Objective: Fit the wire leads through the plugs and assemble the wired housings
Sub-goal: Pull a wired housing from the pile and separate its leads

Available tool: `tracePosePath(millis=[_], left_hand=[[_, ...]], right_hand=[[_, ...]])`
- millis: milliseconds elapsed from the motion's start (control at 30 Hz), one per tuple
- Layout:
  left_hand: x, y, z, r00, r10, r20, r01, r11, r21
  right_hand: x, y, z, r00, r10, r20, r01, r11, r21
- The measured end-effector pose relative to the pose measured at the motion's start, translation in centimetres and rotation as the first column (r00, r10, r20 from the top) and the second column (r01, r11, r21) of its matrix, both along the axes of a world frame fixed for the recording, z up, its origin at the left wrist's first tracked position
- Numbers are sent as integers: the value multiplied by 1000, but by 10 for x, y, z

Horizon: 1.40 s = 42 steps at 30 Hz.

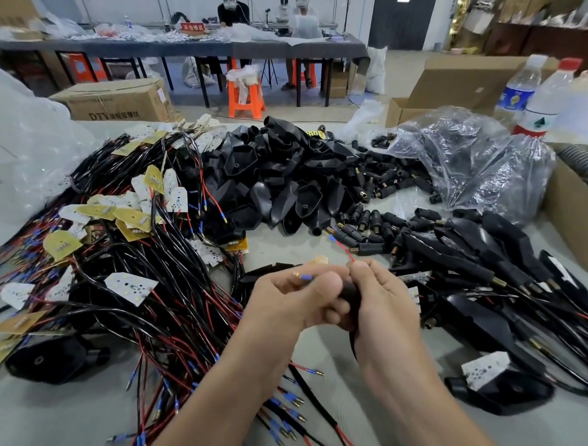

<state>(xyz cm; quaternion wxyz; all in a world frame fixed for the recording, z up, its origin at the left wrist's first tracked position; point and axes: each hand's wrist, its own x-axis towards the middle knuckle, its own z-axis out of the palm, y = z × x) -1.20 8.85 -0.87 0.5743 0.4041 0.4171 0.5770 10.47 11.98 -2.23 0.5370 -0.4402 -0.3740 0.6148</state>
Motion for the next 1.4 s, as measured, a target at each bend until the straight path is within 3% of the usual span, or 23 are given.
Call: tracePosePath(millis=[133,333,500,733,900,1100,1400], left_hand=[[1,3,3,992,49,115,-44,998,-47],[-12,4,4,930,338,140,-323,939,-122],[-18,5,7,869,449,210,-414,890,-189],[-19,8,6,839,508,193,-475,858,-196],[-19,8,5,831,519,203,-488,853,-183],[-20,9,4,821,543,175,-523,839,-150],[-15,7,6,841,535,79,-533,845,-48]], right_hand=[[2,-2,7,992,20,-124,-20,1000,-3],[18,3,15,999,-30,33,26,994,110],[29,6,18,999,27,-30,-24,995,95],[26,4,19,932,32,360,-156,935,319],[25,2,13,837,0,547,-228,909,349],[25,-2,14,802,-19,597,-243,903,354],[18,-1,8,820,-100,564,-123,931,344]])
